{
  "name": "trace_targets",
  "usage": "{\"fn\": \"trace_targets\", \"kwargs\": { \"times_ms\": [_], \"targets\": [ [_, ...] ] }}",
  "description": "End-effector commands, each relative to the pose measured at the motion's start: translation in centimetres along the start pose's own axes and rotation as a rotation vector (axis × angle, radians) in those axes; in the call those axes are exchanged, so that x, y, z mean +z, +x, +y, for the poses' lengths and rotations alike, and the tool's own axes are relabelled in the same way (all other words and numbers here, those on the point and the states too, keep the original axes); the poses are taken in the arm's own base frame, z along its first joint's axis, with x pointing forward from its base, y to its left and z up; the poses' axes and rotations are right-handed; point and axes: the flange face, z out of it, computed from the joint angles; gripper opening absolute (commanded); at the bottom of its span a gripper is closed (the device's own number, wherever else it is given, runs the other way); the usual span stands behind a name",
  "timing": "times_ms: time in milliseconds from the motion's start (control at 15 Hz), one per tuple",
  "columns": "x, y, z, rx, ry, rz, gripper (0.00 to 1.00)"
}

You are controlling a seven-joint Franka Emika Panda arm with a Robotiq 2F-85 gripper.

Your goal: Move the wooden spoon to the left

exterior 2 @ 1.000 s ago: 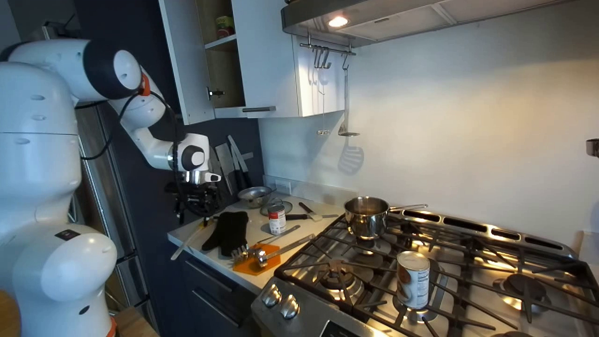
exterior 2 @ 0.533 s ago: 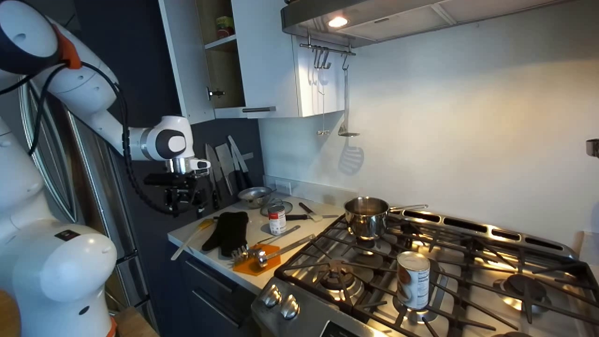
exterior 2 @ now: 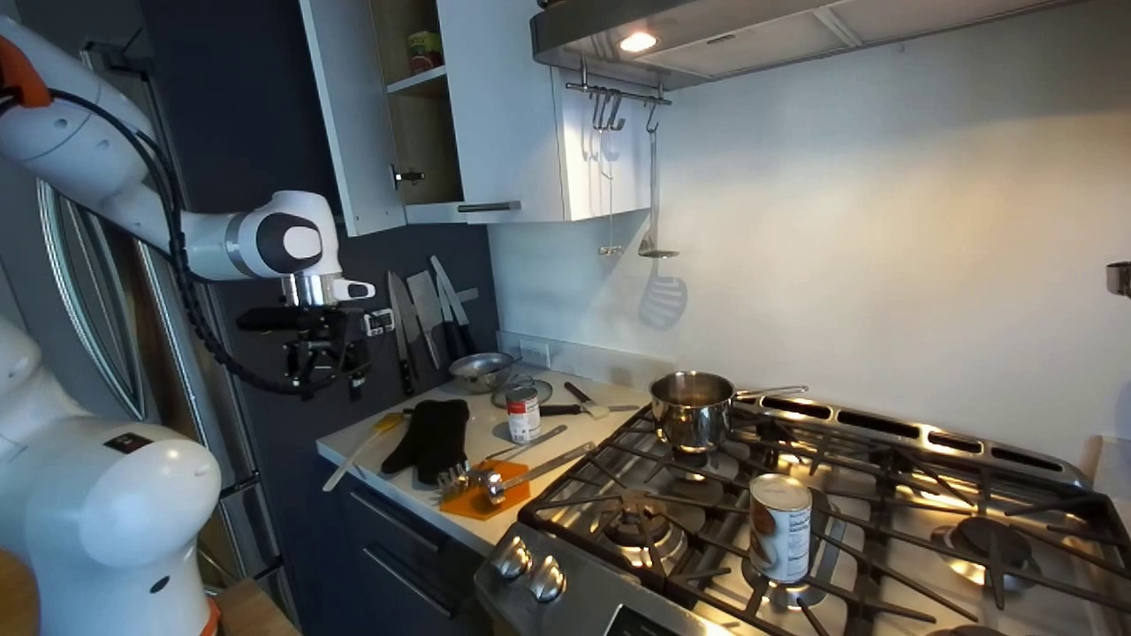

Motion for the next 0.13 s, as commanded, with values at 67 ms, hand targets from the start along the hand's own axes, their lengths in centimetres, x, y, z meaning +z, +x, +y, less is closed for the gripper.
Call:
{"fn": "trace_targets", "kwargs": {
  "times_ms": [67],
  "targets": [
    [0.04,0.09,0.01,0.0,0.001,-0.003,1.0]
  ]
}}
